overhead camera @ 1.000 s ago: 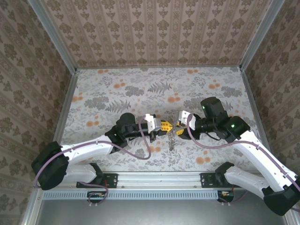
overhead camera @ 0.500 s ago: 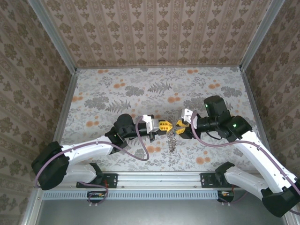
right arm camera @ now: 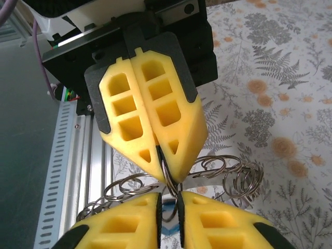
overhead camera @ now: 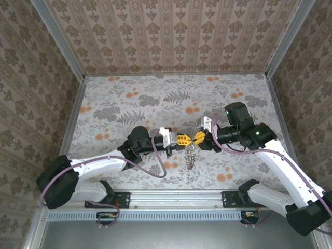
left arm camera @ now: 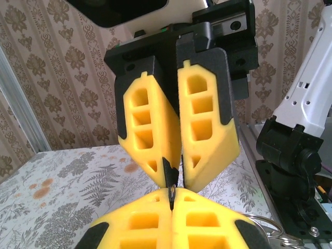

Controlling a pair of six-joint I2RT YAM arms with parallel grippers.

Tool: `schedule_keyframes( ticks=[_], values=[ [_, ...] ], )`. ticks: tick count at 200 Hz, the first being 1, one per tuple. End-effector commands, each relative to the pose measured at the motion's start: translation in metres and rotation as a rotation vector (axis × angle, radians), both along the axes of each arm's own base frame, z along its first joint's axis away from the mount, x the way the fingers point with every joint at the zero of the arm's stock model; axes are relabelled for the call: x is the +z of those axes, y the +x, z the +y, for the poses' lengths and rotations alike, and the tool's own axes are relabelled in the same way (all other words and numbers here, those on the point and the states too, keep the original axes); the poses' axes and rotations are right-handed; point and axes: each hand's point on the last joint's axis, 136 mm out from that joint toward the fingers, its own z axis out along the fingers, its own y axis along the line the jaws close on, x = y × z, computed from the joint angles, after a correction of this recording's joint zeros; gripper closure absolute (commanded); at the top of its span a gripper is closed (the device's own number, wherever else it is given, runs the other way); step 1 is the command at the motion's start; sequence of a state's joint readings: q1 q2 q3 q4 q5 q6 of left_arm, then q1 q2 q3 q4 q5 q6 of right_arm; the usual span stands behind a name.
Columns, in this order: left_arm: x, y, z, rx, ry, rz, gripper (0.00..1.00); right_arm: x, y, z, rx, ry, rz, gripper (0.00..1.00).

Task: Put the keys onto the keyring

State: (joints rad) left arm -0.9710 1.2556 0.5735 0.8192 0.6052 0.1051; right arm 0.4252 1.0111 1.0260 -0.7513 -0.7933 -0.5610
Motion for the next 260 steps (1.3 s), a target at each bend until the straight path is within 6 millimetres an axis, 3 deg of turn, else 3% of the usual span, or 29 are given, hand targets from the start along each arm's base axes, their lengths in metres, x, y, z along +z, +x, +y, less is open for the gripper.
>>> schedule_keyframes(
  ticks=[1,85,138,171,227,260],
  values=[
    [0.03,-0.008,-0.002,-0.03,-0.092,-0.06,1.0,0.007,-0.007,0.0,0.017,0.016,0.017,0.84],
    [0.038,-0.009,-0.001,-0.025,-0.133,-0.065,1.0,-0.012,-0.004,-0.008,-0.026,-0.038,0.018,0.84],
    [0.04,-0.011,-0.005,-0.039,-0.169,-0.039,1.0,-0.006,-0.006,-0.002,-0.001,0.011,0.025,1.0],
    [0.04,-0.011,-0.01,-0.049,-0.186,-0.025,1.0,-0.002,-0.004,0.005,0.007,0.053,0.042,1.0],
    [0.037,-0.012,-0.022,-0.074,-0.216,0.006,1.0,-0.01,0.002,0.011,0.008,0.059,0.117,1.0],
    [0.036,-0.011,-0.028,-0.084,-0.236,0.025,1.0,-0.009,0.005,0.006,-0.016,0.042,0.049,0.98]
  ],
)
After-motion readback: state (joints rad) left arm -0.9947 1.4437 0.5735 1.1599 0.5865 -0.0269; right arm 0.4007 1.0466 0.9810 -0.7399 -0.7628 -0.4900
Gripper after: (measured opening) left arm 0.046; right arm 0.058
